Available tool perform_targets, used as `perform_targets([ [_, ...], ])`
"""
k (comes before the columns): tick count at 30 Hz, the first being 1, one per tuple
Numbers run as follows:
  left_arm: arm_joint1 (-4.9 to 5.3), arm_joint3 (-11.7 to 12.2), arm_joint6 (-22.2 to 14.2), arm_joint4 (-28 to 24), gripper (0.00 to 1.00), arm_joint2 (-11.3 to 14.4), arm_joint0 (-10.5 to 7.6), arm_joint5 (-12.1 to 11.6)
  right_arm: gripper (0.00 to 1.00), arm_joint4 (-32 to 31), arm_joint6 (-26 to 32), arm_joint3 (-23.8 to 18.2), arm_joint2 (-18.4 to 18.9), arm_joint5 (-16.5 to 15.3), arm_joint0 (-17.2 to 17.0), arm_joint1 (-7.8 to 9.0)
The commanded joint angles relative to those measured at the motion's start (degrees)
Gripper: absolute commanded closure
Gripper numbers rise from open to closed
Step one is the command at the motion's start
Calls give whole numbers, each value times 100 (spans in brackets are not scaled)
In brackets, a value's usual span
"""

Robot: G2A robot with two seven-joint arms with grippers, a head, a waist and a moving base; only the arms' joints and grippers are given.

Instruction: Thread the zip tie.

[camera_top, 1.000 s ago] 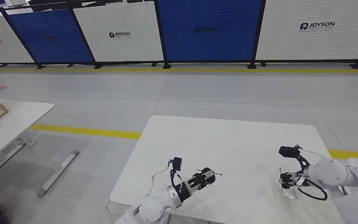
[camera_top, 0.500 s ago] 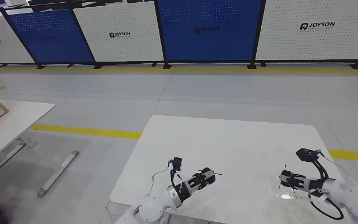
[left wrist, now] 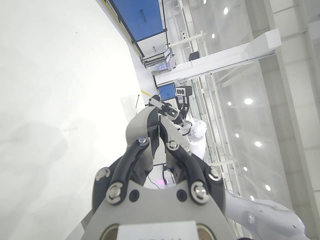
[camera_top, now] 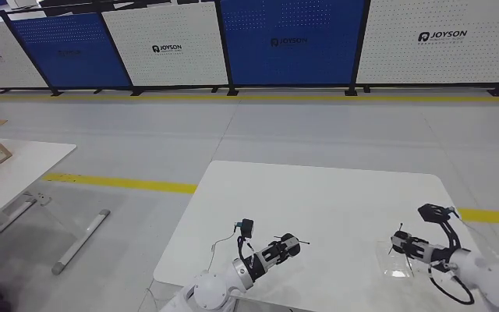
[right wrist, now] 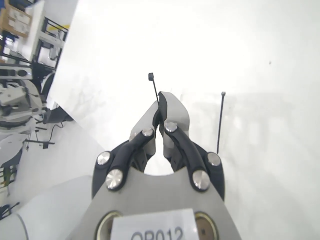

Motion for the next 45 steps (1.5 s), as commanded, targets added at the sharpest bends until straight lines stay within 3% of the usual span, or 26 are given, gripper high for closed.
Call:
perform_targets([
  [1, 0, 0, 0, 0, 100, 0, 0, 0, 100, -8, -524, -247, 239, -32, -382, 9],
  [6, 0, 0, 0, 0, 100, 0, 0, 0, 100, -117, -1378, -846, 520, 180, -1222, -13],
  [11, 0, 0, 0, 0, 100, 0, 0, 0, 100, 13, -1916, -1038, 448, -196, -1802, -67],
  [18, 0, 0, 0, 0, 100, 0, 0, 0, 100, 13, -1916, -1038, 448, -196, -1802, -67],
  [19, 0, 0, 0, 0, 100, 0, 0, 0, 87, 13, -1916, -1038, 448, -196, -1802, -67],
  [20, 0, 0, 0, 0, 100, 0, 0, 0, 81, 13, -1916, -1038, 448, -196, -1802, -67],
  [21, 0, 0, 0, 0, 100, 0, 0, 0, 87, 13, -1916, -1038, 448, -196, -1802, -67],
  [22, 0, 0, 0, 0, 100, 0, 0, 0, 100, 13, -1916, -1038, 448, -196, -1802, -67],
  [28, 0, 0, 0, 0, 100, 0, 0, 0, 100, -7, -2254, -1018, 423, -239, -1821, -100],
  [36, 0, 0, 0, 0, 100, 0, 0, 0, 100, 1284, -3551, -576, 760, -776, -2174, -237],
  [41, 0, 0, 0, 0, 100, 0, 0, 0, 100, 1121, -4277, -450, 116, -724, -2015, -389],
  [45, 0, 0, 0, 0, 100, 0, 0, 0, 100, 1055, -4309, -446, 78, -697, -1993, -396],
])
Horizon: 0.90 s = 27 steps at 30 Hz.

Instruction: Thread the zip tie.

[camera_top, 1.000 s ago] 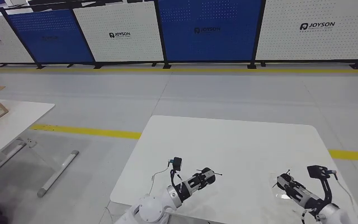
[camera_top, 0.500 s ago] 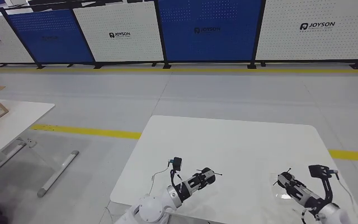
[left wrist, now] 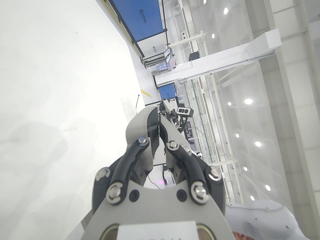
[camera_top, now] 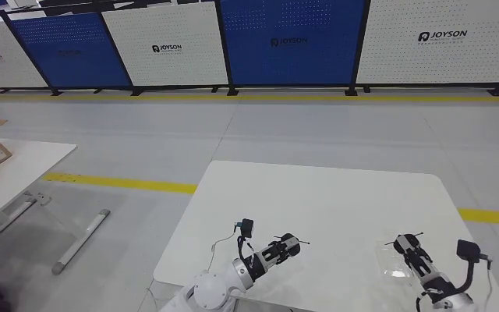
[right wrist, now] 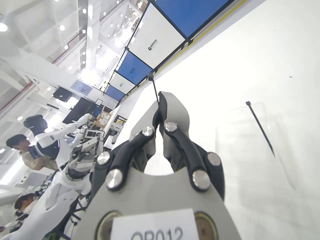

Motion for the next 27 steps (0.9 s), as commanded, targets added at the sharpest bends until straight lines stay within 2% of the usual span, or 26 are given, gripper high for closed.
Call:
perform_targets([
  [1, 0, 0, 0, 0, 100, 0, 0, 0, 100, 30, 9, -2, 12, -4, -5, 2],
  [9, 0, 0, 0, 0, 100, 0, 0, 0, 100, 30, 9, -2, 12, -4, -5, 2],
  [12, 0, 0, 0, 0, 100, 0, 0, 0, 100, -82, -379, 18, -54, 75, 42, -51],
  [16, 0, 0, 0, 0, 100, 0, 0, 0, 100, 436, -1007, 124, 183, -138, 30, -119],
  [21, 0, 0, 0, 0, 100, 0, 0, 0, 100, 688, -1936, 48, 594, -434, -344, -196],
  [27, 0, 0, 0, 0, 100, 0, 0, 0, 100, 478, -2060, 135, 556, -478, -537, -275],
])
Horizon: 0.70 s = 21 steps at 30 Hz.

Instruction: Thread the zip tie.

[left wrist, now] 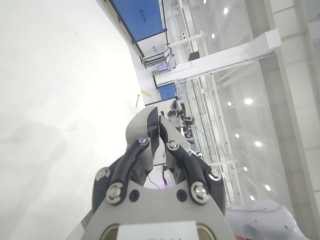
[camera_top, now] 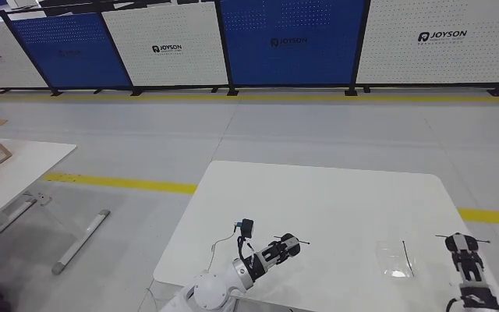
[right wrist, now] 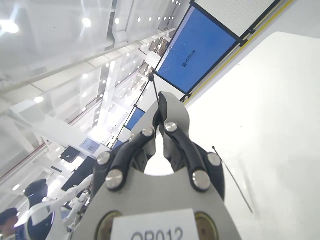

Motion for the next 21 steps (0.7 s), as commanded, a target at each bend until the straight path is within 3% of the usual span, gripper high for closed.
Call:
perform_targets([
  [1, 0, 0, 0, 0, 100, 0, 0, 0, 100, -56, -42, -3, -62, -24, -32, -31],
  [5, 0, 0, 0, 0, 100, 0, 0, 0, 100, -52, -84, -135, -203, -224, -138, -96],
  [17, 0, 0, 0, 0, 100, 0, 0, 0, 100, -105, -145, -198, -239, -164, -86, -134],
  [21, 0, 0, 0, 0, 100, 0, 0, 0, 100, 253, 189, -151, 30, -63, 73, -144],
])
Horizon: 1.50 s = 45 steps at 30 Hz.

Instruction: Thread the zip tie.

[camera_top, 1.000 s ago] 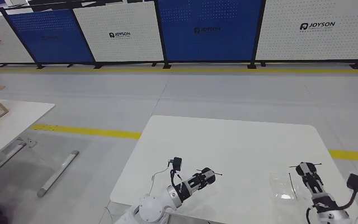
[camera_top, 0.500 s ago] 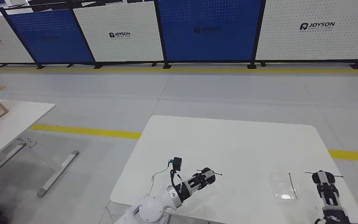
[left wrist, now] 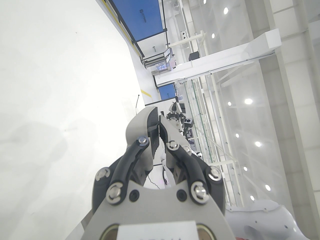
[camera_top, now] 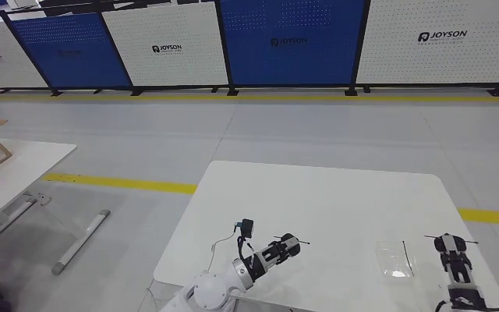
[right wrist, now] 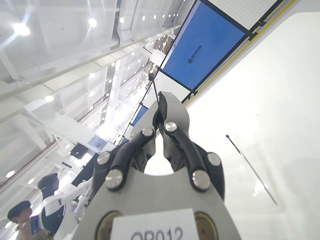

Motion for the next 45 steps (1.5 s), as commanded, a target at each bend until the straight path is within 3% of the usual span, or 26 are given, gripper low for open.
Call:
perform_targets([
  [1, 0, 0, 0, 0, 100, 0, 0, 0, 100, 45, 321, -4, 192, 86, 28, 13],
  [6, 0, 0, 0, 0, 100, 0, 0, 0, 100, -54, 1375, -114, 585, 492, 73, 68],
  [9, 0, 0, 0, 0, 100, 0, 0, 0, 100, 150, 2443, -74, 680, 513, 154, 108],
  [20, 0, 0, 13, 11, 100, 0, -6, 7, 100, 128, 2357, 38, 645, 605, 234, 88],
  [23, 3, -68, 67, 373, 100, 63, -92, 154, 100, 128, 2357, 38, 645, 605, 234, 88],
  [30, -4, -332, -228, 1516, 100, 540, -391, 892, 100, 128, 2357, 38, 645, 605, 234, 88],
  [34, -61, -476, -298, 1445, 100, 812, -599, 1254, 100, 128, 2357, 38, 645, 605, 234, 88],
  [45, -61, -476, -298, 1445, 100, 812, -599, 1254, 100, 128, 2357, 38, 645, 605, 234, 88],
])
